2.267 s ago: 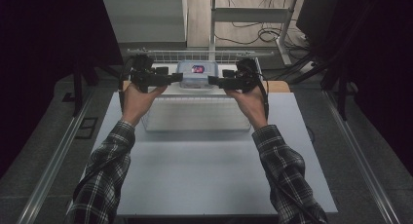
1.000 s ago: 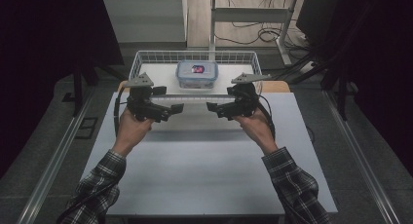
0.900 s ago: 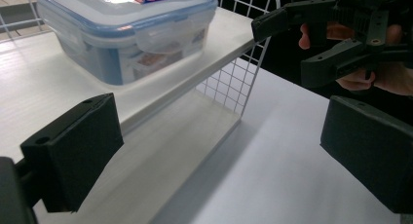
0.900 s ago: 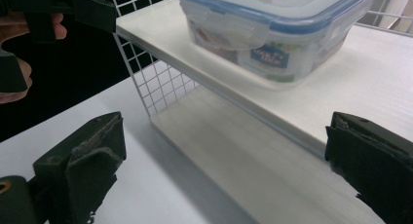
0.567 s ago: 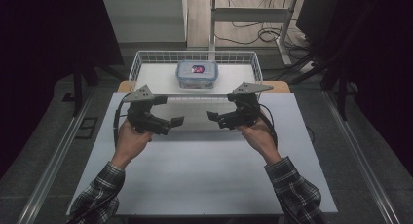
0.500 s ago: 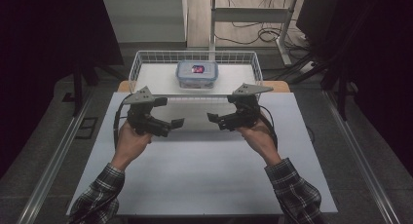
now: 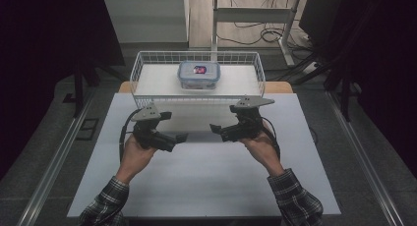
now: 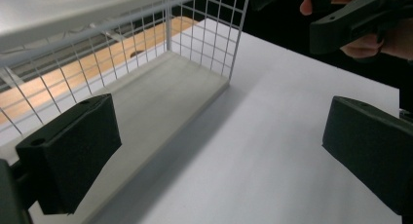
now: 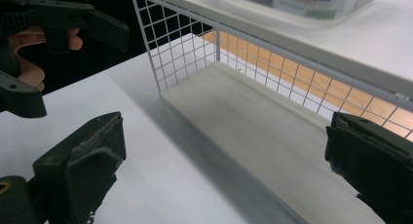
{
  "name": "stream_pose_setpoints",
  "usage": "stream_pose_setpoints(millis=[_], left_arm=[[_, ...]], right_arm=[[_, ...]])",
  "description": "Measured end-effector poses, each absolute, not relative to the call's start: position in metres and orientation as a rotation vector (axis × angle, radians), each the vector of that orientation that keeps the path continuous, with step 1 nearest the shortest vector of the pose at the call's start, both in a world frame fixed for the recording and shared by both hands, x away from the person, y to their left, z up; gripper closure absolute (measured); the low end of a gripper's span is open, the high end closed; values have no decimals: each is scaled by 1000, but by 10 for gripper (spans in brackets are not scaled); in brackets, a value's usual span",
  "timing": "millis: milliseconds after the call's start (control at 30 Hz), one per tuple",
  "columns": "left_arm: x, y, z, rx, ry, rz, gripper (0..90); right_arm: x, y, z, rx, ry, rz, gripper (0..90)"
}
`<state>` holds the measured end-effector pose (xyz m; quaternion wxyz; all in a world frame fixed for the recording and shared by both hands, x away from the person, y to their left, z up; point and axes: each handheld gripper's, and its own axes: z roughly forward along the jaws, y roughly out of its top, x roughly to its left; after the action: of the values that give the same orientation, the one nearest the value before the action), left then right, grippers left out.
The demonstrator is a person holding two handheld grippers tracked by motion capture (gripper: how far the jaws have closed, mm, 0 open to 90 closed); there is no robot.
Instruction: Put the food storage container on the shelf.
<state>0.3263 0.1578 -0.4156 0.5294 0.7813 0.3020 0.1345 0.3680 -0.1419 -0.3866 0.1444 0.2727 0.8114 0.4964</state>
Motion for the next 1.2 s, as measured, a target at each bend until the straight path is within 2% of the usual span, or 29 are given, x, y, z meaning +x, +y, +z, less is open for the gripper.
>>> stream_pose_setpoints(millis=[333, 1200], left_arm=[[316, 160, -438, 1872, 740, 307, 3], [281, 165, -467, 1916, 790, 316, 5]], right_arm=[[361, -152, -401, 810, 2330, 1429, 6], [321, -162, -431, 736, 2400, 1315, 0]])
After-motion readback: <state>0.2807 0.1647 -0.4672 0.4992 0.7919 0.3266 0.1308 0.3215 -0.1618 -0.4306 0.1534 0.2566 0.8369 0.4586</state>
